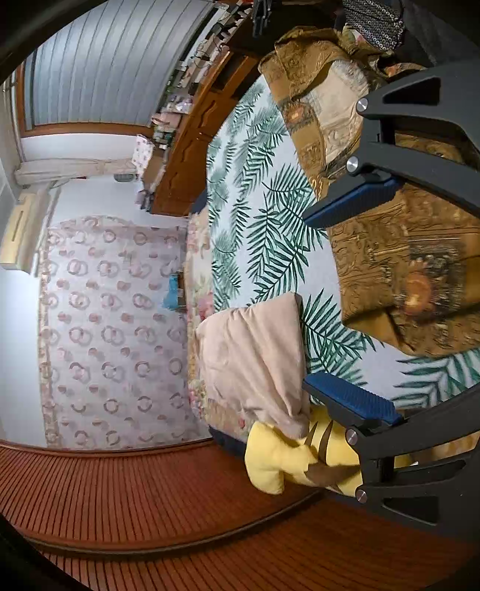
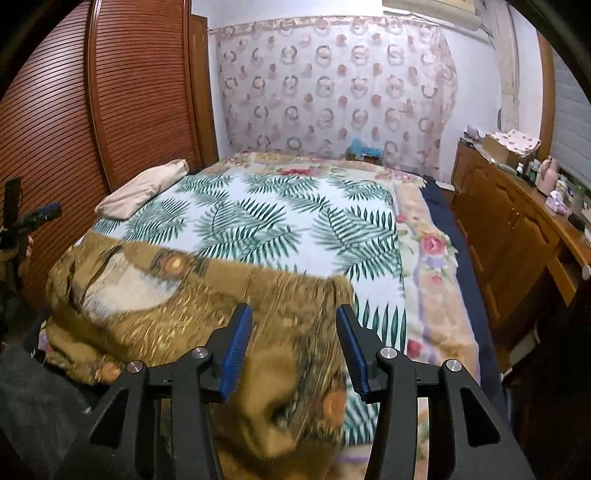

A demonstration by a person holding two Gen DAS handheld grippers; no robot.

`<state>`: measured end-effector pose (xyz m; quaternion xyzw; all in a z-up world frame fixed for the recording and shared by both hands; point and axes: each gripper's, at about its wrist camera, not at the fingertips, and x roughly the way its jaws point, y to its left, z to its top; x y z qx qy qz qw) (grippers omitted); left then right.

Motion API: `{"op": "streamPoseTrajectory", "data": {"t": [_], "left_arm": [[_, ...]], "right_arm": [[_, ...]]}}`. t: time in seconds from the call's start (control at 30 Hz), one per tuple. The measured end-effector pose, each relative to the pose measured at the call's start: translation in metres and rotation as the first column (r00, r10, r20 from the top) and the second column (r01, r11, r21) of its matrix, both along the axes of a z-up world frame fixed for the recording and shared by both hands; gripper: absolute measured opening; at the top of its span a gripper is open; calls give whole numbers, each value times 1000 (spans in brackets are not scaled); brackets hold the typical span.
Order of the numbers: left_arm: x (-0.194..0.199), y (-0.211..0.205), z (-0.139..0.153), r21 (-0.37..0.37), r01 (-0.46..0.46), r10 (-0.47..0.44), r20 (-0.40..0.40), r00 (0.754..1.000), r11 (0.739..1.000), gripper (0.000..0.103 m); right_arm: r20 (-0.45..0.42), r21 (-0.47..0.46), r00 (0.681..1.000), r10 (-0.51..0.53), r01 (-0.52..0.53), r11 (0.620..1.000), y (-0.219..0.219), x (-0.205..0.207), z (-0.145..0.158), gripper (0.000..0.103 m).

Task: Fold small clothes
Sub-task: 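Lay the held shirt parts down and open both grippers, then grasp the shirt's hem edge with both grippers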

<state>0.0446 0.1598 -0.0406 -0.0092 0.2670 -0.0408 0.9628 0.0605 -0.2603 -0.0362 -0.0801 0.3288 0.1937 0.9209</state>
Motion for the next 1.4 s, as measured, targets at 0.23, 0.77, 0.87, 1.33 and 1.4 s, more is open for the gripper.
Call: {"op": "streamPoseTrajectory", "data": {"t": [0.23,0.77,0.87,1.33,1.4], "left_arm": [[27,-9,-11,5,44,-44,-74,996,999,79],[50,11,-60,-19,30,-34,-284,958,999,63],[51,10,-65,-16,33,-36,-301,953,999,62],[57,7,-71,-31,64,-70,-334,940,998,54],[58,6,-71,-25,71,-75,-336,939,997,53]], "right_arm": [[-10,-6,1000,-16,16,1000,10,39,-13,67],[-142,-53,988,-58,51,997,17,105,-56,67],[-162,-46,985,-65,58,997,17,112,-60,67],[-193,-30,980,-51,46,998,17,115,-70,67],[-193,-28,980,-46,41,999,17,114,-70,67]]}}
